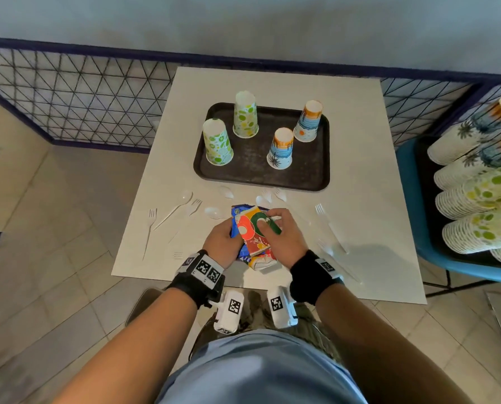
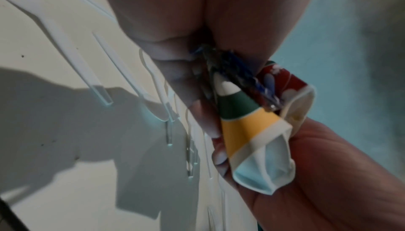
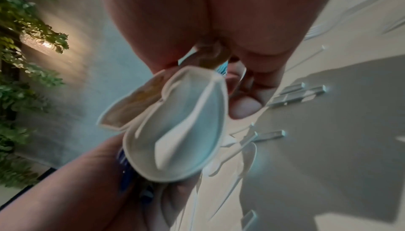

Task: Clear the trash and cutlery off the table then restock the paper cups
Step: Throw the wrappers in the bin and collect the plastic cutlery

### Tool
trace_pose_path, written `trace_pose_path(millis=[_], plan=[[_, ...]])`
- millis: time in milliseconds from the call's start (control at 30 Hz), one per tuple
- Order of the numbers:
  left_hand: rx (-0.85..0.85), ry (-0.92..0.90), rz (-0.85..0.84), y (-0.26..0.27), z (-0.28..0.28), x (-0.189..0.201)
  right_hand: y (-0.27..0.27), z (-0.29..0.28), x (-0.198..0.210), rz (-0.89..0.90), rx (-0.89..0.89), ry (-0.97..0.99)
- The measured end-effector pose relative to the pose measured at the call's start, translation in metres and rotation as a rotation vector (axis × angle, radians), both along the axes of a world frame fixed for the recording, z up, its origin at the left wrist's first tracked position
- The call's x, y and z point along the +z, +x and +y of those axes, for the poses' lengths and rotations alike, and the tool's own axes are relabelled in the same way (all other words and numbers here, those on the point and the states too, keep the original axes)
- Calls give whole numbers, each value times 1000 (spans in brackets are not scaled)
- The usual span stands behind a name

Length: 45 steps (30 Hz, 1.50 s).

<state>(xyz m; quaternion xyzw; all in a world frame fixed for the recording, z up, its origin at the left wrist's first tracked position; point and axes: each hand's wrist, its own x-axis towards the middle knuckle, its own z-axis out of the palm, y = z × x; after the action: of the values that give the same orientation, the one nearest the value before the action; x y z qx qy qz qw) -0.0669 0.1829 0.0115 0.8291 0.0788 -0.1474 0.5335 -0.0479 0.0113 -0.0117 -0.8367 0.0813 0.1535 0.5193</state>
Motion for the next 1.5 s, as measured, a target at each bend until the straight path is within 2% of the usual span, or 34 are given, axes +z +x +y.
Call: trace_pose_path(millis=[133,367,433,500,567,667,800,867,933,1067,1133,1333,1500], plan=[[12,-51,41,5,-6,-1,3,-1,7,-1,-30,42],[276,-275,173,12,-13,-2,11,3,3,-40,-64,-40],[305,-294,175,13,-14,3,13,4,4,-26,-72,-52],[300,-345,260,16,-18,8,15,5,4,-12,-75,-69],[280,-331,272,23,-23,9,17,4,4,-21,-72,-72],[174,-164,184,24,-23,3,18,-2,6,-25,-46,-5],[187,-183,177,24,-21,-2,12,-25,7,9,-89,58],[154,-154,138,25,-16,-5,5,-51,0,-85,-119,-156],[137,-142,122,26,-14,-7,-9,-82,-12,-84,-122,-412],[83,-119,103,26,-13,-8,-38,-125,-31,165,13,-717],[78,-103,102,25,-15,-12,-46,-135,-38,205,69,-779],[63,-90,102,25,-23,-18,-44,-141,-43,181,170,-871],[57,-63,83,26,-25,-15,-33,-146,-36,251,294,-834]])
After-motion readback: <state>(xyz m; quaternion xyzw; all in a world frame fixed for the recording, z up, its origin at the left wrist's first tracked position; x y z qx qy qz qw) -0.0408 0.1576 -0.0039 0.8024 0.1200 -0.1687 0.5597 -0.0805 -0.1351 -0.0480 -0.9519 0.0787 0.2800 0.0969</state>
